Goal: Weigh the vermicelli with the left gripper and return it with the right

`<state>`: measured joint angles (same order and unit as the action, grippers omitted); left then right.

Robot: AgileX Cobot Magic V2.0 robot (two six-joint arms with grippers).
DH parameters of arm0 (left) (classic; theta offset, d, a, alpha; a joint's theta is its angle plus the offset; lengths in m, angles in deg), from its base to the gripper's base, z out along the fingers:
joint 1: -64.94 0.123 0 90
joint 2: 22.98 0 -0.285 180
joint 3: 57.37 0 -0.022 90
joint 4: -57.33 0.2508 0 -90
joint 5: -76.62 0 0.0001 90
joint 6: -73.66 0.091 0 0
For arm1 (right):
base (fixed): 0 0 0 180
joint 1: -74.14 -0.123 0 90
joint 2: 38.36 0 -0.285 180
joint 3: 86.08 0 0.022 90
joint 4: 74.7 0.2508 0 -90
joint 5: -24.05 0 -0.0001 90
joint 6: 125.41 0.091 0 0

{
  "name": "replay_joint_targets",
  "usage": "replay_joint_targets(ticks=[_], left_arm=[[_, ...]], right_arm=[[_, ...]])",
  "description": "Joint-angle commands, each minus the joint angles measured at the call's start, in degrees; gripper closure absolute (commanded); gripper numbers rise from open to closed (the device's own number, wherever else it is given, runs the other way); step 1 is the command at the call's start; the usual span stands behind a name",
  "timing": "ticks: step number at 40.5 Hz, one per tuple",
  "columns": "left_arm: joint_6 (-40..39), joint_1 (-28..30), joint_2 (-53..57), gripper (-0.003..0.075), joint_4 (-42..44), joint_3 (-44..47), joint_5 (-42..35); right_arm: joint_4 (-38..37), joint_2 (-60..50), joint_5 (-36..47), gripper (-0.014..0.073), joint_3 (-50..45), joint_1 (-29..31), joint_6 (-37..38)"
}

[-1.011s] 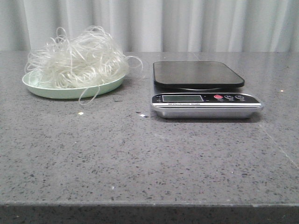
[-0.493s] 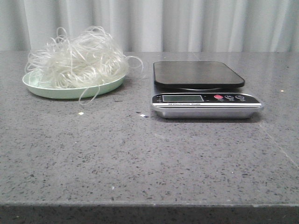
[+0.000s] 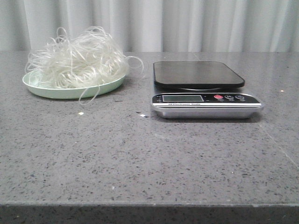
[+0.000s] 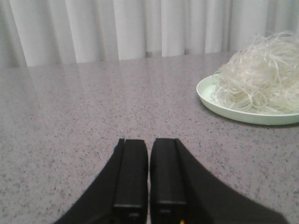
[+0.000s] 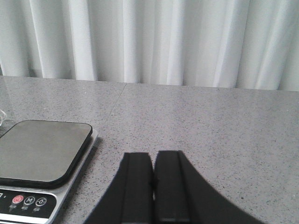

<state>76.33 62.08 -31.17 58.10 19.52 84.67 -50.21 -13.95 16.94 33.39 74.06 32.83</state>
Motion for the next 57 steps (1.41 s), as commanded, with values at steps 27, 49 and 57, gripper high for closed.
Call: replay_joint_targets(ticks=[27,49,57], left_arm=[[-0.63,0.05,1.91,0.0583,-1.48,0.92,-3.65],[-0.63,0.05,1.91,0.0583,-1.48,0.92,-3.65],[-0.63,0.05,1.91,0.0583,-1.48,0.92,-3.65]], right_arm=[[-0.01,0.39,4.3,0.0442,1.49,0.48,-0.04],[-0.01,0.39,4.26,0.0442,1.49,0.48,-0.04],[-1.91,0.39,2.08,0.0442,1.49,0.48,2.56]])
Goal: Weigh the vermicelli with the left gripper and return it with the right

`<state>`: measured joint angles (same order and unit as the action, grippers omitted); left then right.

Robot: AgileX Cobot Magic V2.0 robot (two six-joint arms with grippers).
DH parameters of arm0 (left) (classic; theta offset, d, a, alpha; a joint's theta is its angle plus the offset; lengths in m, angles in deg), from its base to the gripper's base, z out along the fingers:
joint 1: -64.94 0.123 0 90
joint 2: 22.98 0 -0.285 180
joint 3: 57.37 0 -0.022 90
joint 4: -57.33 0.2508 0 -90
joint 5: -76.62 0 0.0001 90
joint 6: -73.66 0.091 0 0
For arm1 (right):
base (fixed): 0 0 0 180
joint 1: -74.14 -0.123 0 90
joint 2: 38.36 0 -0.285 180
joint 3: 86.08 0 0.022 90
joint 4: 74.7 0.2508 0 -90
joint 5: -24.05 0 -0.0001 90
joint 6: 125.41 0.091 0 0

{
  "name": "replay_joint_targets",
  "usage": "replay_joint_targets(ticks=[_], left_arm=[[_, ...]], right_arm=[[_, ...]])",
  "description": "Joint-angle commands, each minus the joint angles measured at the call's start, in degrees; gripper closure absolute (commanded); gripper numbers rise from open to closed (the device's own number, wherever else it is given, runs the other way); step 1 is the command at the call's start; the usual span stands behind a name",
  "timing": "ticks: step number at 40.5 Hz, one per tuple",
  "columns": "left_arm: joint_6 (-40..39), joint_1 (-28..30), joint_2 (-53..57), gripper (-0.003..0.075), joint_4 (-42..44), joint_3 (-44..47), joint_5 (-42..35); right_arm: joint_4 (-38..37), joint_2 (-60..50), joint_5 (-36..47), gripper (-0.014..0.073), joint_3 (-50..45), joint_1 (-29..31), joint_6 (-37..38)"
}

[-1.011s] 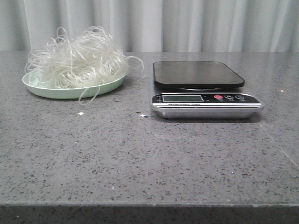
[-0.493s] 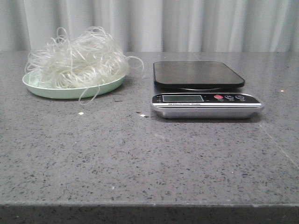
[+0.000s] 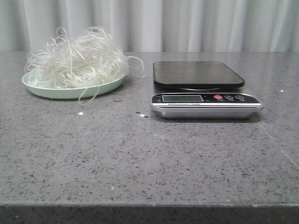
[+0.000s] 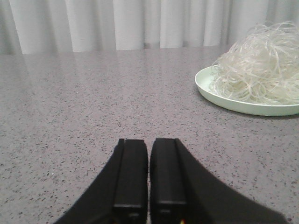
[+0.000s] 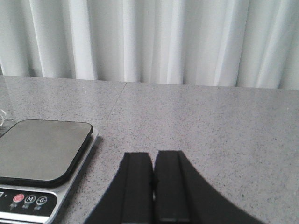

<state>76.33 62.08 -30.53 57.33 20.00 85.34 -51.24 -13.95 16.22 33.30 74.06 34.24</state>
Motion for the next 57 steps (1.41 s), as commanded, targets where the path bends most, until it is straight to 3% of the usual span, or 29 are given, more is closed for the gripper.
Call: replay_joint_targets(ticks=[1,6,11,31,37,57], left_arm=[[-0.63,0.05,1.27,0.0583,-0.71,0.44,-4.32],[-0.63,0.05,1.27,0.0583,-0.71,0.44,-4.32],[-0.63,0.05,1.27,0.0583,-0.71,0.44,-4.32],[-0.63,0.05,1.27,0.0583,-0.71,0.44,-4.32],[-0.63,0.05,1.13,0.0583,-0.71,0.44,-4.32],[-0.63,0.05,1.13,0.0583,-0.71,0.44,-4.32]], right_arm=[[-4.37,0.39,1.5,0.0442,1.58,0.48,4.89],[-14.81,0.39,0.24,0.0442,1.56,0.48,16.6],[-20.16,0.28,0.56,0.0442,1.23,0.48,21.68],[-20.24,-18.44,1.73,0.0442,-13.82,0.42,21.73],[-19.98,-18.04,5.52,0.0442,-17.87,0.42,21.88],[-19.78,-18.12,4.12,0.0442,-17.76,0.42,21.94]])
